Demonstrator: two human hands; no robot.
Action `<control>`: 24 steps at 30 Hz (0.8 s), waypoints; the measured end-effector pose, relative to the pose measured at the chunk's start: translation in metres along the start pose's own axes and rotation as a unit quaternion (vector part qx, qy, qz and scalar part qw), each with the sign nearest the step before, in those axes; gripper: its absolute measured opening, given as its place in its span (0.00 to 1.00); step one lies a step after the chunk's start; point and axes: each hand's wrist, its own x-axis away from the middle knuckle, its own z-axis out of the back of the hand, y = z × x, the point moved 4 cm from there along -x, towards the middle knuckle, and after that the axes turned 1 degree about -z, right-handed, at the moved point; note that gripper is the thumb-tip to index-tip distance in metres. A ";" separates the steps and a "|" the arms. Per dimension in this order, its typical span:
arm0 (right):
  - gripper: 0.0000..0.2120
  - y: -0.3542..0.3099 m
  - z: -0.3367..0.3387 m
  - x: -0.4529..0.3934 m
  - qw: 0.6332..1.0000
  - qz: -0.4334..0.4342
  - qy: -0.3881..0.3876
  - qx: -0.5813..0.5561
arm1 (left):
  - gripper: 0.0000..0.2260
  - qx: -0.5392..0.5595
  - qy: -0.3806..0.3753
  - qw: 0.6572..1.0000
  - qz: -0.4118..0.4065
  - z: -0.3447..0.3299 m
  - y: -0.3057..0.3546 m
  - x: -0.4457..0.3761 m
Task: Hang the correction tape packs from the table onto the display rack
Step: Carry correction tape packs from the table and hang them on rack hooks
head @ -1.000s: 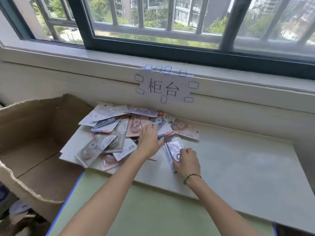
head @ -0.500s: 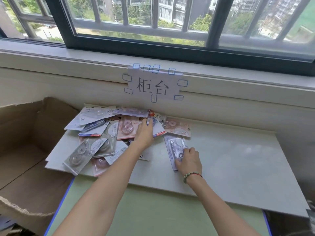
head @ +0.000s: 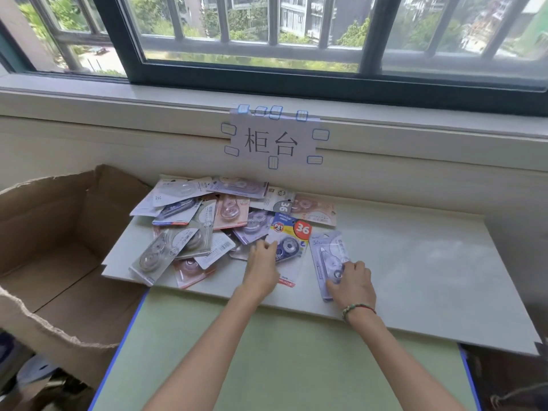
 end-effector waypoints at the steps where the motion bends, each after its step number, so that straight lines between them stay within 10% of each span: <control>1: 0.20 0.005 0.000 0.005 1.000 -0.001 0.000 0.000 | 0.27 -0.018 -0.006 1.000 0.000 -0.006 0.000 0.008; 7: 0.21 0.020 0.003 0.023 1.000 -0.009 -0.001 0.006 | 0.18 -0.090 0.004 0.995 0.032 -0.024 0.012 0.029; 24: 0.31 0.034 0.011 0.043 0.997 -0.058 -0.047 0.007 | 0.38 -0.058 -0.005 0.995 0.076 -0.046 0.025 0.042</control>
